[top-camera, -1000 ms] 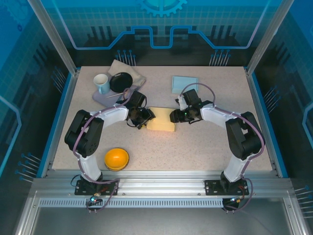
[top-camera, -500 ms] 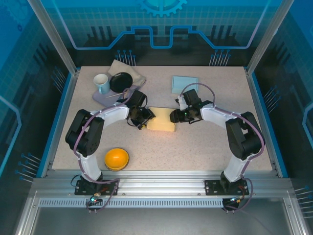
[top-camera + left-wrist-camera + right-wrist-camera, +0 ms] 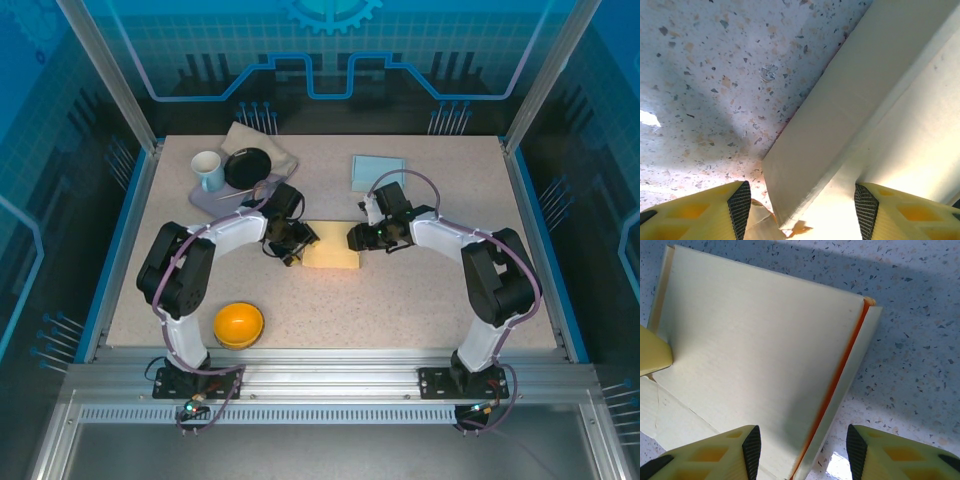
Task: Fold the paper box
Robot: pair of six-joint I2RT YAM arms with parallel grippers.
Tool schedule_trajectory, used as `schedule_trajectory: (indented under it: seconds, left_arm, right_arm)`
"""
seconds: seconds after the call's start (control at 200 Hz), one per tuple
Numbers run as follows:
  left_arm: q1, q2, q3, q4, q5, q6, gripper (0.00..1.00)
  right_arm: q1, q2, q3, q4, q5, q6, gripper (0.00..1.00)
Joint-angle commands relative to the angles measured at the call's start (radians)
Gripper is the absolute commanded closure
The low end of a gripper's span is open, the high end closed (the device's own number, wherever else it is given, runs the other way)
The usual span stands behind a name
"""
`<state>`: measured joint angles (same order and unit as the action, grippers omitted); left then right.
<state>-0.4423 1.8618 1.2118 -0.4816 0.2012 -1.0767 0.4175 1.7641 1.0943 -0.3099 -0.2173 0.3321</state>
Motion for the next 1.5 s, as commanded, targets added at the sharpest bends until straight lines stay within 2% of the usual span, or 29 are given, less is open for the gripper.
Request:
schedule_trajectory:
  seconds: [0.0,0.54,1.491]
  left_arm:
    - [-0.009,0.043,0.003,-0.065,0.021,-0.036,0.40]
    - [-0.012,0.034,-0.011,-0.011,0.077,-0.097,0.38]
    - [-0.018,0.053,-0.044,0.048,0.042,-0.111,0.41]
  right_arm:
    - [-0.014,0.001,0.023,-0.033,-0.011,-0.018,0.49]
    - [-0.014,0.008,0.007,-0.017,-0.017,-0.007,0.49]
    - [-0.027,-0.004,-0.018,-0.004,-0.037,0.005,0.49]
